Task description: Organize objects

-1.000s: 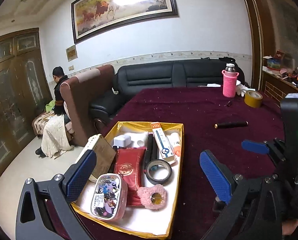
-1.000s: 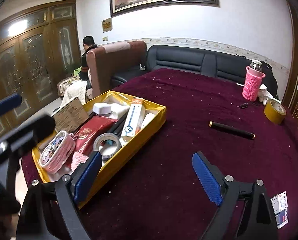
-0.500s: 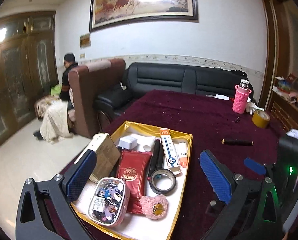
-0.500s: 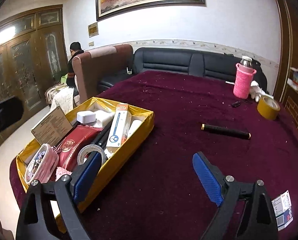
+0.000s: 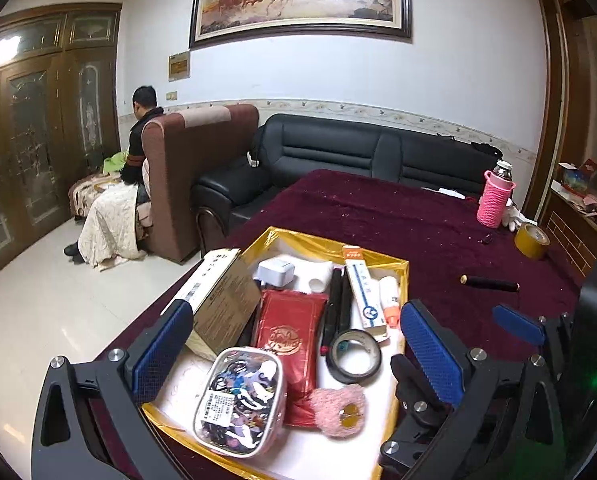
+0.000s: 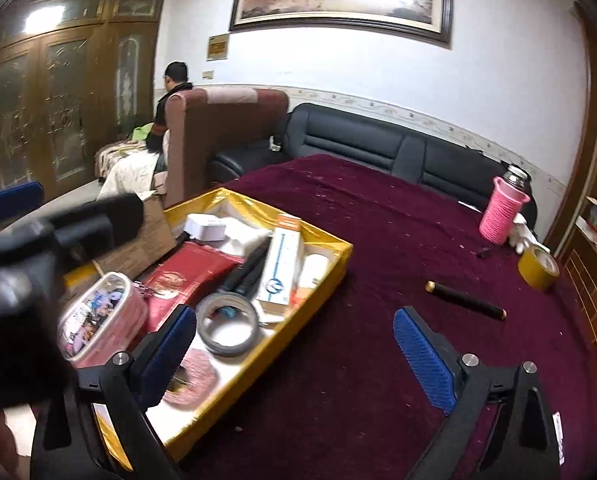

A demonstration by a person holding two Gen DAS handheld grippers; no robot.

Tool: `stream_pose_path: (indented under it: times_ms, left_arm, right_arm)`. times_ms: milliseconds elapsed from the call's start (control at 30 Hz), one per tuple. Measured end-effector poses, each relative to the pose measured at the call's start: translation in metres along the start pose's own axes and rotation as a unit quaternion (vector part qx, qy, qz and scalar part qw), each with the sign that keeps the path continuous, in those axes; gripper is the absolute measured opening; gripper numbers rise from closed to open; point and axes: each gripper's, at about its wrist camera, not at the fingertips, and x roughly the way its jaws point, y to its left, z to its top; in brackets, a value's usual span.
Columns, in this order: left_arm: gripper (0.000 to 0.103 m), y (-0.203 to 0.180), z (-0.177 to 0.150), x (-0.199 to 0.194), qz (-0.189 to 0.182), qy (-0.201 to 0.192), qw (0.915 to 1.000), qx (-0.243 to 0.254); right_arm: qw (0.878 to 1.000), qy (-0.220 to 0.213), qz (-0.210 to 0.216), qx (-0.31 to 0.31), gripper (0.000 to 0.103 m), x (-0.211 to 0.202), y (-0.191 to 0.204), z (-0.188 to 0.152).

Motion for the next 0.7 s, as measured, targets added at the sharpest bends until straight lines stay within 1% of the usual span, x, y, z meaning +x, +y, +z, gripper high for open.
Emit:
stream_pose_path:
  times_ms: [100, 200, 333, 400, 567, 700]
  left_arm:
    - [0.103, 0.011, -0.003, 0.005, 0.005, 0.006, 0.9999, -0.011]
    - [0.103, 0.019, -0.004, 0.009, 0.016, 0.006, 0.9998, -0.01]
    - [0.103, 0.031, -0.006, 0.017, 0.016, 0.021, 0.9995, -0.018]
    - [0.103, 0.038, -0.007, 0.022, 0.021, 0.033, 0.9987, -0.032]
    - [0.103, 0.052, -0.01, 0.03, 0.037, 0.048, 0.9969, -0.051]
    - [0.103, 0.057, -0.012, 0.036, 0.037, 0.062, 0.9957, -0.059]
  right_arm:
    - [1.0, 0.007, -0.004, -0.017, 0.102, 0.006, 0.013, 0.004]
    - [1.0, 0.007, -0.005, -0.03, 0.102, 0.01, 0.027, 0.005]
    - [0.999, 0.01, -0.004, -0.036, 0.102, 0.013, 0.041, 0.006]
    - [0.999, 0.013, -0.003, -0.041, 0.102, 0.017, 0.048, 0.007]
    - [0.999, 0.017, -0.003, -0.049, 0.102, 0.021, 0.058, 0.008]
    - [0.999, 0.02, -0.001, -0.045, 0.102, 0.023, 0.06, 0.009]
